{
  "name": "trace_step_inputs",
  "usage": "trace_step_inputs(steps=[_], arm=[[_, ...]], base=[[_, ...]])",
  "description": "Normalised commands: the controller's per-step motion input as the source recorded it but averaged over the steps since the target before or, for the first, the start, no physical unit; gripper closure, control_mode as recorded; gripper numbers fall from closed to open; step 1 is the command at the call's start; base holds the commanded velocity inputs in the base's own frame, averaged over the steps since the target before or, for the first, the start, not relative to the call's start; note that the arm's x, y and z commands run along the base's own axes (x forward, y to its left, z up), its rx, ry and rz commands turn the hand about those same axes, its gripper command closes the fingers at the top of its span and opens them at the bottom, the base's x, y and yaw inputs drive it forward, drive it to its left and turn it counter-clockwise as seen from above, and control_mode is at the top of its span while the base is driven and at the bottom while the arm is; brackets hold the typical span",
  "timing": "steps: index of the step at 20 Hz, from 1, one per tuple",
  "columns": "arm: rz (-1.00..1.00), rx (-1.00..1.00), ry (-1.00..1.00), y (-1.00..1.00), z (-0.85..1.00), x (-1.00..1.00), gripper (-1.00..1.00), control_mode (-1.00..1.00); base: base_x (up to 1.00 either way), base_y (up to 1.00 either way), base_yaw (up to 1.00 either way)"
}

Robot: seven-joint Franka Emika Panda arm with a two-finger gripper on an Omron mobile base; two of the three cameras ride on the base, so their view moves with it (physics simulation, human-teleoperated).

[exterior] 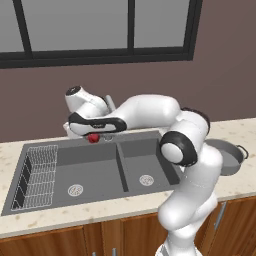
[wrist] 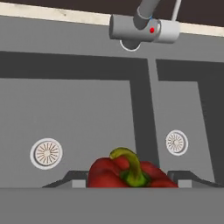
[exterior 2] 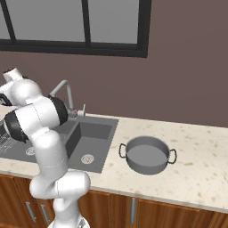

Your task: Dump the bell pepper from the pot into the sink. Then turn on the water and wash the bell pepper. Then turn off the water and put the bell pepper back in the pot.

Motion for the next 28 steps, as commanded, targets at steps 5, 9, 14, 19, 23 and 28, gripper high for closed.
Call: trace_step_inputs(steps=[5, 9, 14, 19, 23, 28], arm=[[-0.02, 0.00, 0.06, -0.81, 0.16, -0.66, 1.00, -1.00], [0.00, 0.00, 0.01, -0.95, 0.03, -0.50, 1.00, -1.00], [-0.04, 0.00, 0.06, -1.00, 0.01, -0.33, 1.00, -1.00], [-0.06, 0.00, 0.07, -1.00, 0.00, -0.25, 1.00, -1.00], [-0.10, 0.01, 0.09, -1.00, 0.00, -0.16, 1.00, -1.00], [-0.11, 0.03, 0.14, -1.00, 0.00, -0.01, 1.00, -1.00]], base=[[0.00, 0.00, 0.00], [0.00, 0.00, 0.00], [0.00, 0.00, 0.00], [0.00, 0.00, 0.00], [0.00, 0.00, 0.00], [0.00, 0.00, 0.00]])
